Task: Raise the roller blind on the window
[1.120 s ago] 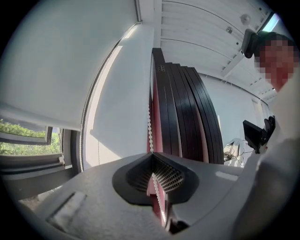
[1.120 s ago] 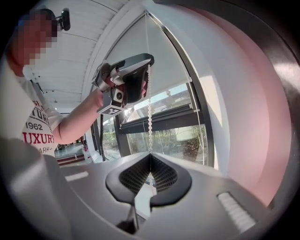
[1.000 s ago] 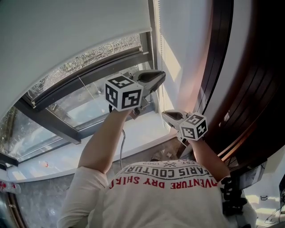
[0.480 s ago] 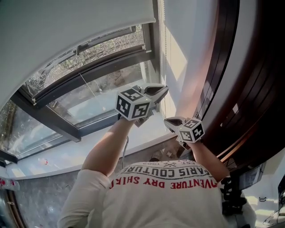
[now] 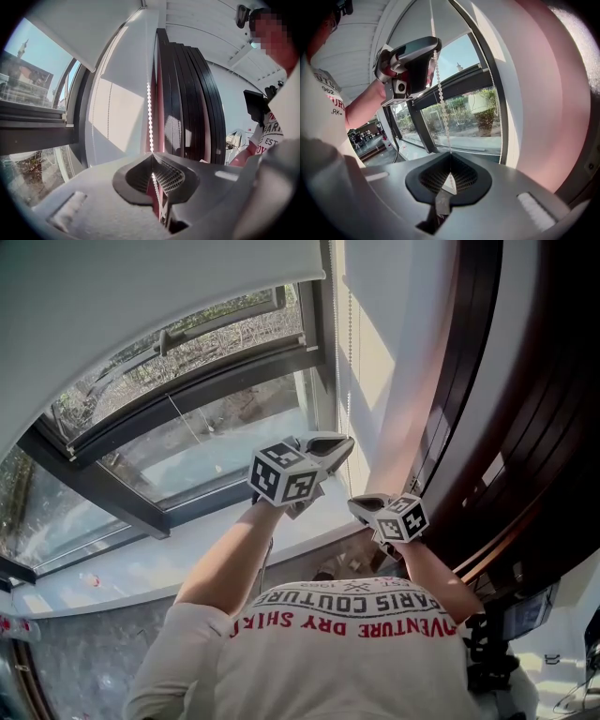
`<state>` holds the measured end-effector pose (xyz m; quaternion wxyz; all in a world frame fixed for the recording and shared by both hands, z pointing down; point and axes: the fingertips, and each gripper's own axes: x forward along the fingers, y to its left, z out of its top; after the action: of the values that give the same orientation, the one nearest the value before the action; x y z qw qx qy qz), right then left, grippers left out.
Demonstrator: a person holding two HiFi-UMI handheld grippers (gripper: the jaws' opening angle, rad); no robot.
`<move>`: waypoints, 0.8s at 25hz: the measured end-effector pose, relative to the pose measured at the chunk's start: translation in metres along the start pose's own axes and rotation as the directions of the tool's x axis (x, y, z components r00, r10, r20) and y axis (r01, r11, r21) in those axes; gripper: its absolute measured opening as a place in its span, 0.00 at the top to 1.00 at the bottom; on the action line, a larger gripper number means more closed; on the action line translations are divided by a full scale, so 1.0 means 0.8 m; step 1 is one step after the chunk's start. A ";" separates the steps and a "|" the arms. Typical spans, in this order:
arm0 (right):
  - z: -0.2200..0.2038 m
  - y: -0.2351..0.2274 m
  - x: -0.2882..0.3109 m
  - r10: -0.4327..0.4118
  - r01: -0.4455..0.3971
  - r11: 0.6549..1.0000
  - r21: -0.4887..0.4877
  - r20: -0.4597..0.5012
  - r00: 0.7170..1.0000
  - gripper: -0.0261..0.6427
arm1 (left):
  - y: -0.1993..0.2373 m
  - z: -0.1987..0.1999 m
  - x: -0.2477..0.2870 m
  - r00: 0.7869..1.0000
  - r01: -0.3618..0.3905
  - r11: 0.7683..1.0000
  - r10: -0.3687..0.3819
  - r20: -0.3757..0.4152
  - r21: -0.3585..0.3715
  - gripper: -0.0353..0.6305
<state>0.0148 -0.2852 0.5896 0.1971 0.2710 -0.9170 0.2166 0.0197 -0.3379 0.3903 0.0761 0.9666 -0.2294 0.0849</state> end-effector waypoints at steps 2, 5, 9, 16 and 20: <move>0.000 0.001 -0.002 -0.002 0.002 1.000 -0.030 -0.008 1.000 0.95 | 0.002 0.000 0.000 1.000 -0.014 1.000 0.014 -0.003 0.013 0.94; 0.011 0.000 -0.012 -0.027 0.029 0.995 -0.092 0.026 0.999 0.94 | 0.008 -0.003 -0.002 0.999 -0.039 0.999 0.039 -0.007 0.023 0.94; 0.079 0.005 -0.050 -0.014 0.025 0.997 -0.072 0.161 0.987 0.84 | 0.015 -0.004 -0.005 0.999 -0.045 0.999 0.045 0.002 0.013 0.94; 0.265 0.041 -0.158 0.048 0.047 0.975 -0.216 0.416 0.908 0.80 | 0.007 -0.001 0.001 0.999 -0.041 0.999 0.041 0.001 0.013 0.94; 0.344 0.066 -0.193 0.100 0.038 0.965 -0.260 0.496 0.862 0.79 | -0.008 0.000 0.001 1.000 -0.022 1.000 0.022 0.001 0.022 0.94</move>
<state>0.0364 -0.3199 0.2725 -0.0195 0.2749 -0.9611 0.0185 0.0235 -0.3323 0.3897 0.0645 0.9648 -0.2393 0.0881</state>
